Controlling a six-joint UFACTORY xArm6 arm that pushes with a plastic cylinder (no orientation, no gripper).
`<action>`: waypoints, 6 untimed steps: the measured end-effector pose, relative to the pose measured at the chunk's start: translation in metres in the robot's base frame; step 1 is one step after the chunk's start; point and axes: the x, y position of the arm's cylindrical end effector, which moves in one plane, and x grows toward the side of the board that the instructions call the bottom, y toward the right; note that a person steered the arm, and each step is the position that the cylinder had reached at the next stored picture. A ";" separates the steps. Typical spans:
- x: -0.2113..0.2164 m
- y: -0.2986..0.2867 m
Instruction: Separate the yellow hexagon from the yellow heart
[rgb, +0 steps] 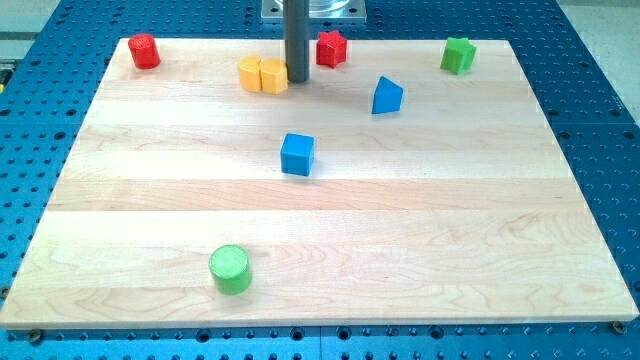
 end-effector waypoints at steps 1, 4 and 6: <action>0.033 -0.060; 0.080 -0.102; 0.087 -0.181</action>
